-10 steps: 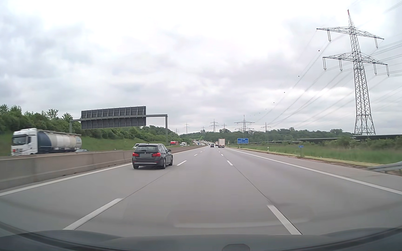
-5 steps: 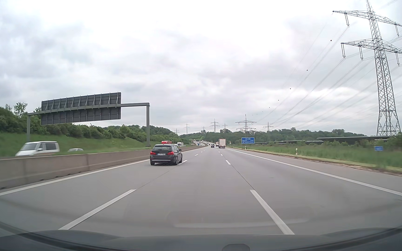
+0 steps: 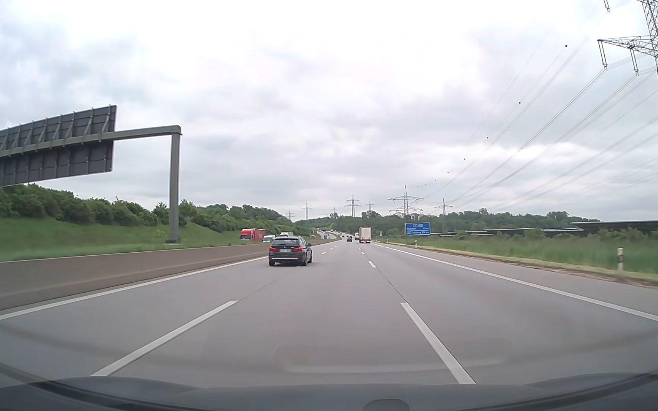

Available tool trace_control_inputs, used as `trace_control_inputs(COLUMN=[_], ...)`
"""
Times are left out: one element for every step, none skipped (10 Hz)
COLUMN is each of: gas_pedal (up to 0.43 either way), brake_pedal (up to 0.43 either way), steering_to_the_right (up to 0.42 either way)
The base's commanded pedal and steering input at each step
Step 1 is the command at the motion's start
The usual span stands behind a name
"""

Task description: Follow the waypoints while adhering to traffic rules and regulations

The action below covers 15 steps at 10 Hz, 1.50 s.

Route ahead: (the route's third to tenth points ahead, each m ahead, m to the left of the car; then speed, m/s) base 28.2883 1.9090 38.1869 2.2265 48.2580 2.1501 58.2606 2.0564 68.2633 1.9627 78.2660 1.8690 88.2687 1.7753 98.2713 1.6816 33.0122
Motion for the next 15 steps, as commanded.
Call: trace_control_inputs(gas_pedal=[0.339, 0.339, 0.339, 0.339, 0.339, 0.339, 0.339, 0.331, 0.331, 0.331, 0.331, 0.331, 0.339, 0.339, 0.339], brake_pedal=[0.000, 0.000, 0.000, 0.000, 0.000, 0.000, 0.000, 0.000, 0.000, 0.000, 0.000, 0.000, 0.000, 0.000, 0.000], steering_to_the_right=[-0.003, -0.003, -0.003, -0.003, -0.003, -0.003, -0.003, -0.003, -0.003, -0.002, -0.002, -0.002, -0.002, -0.001, -0.001])
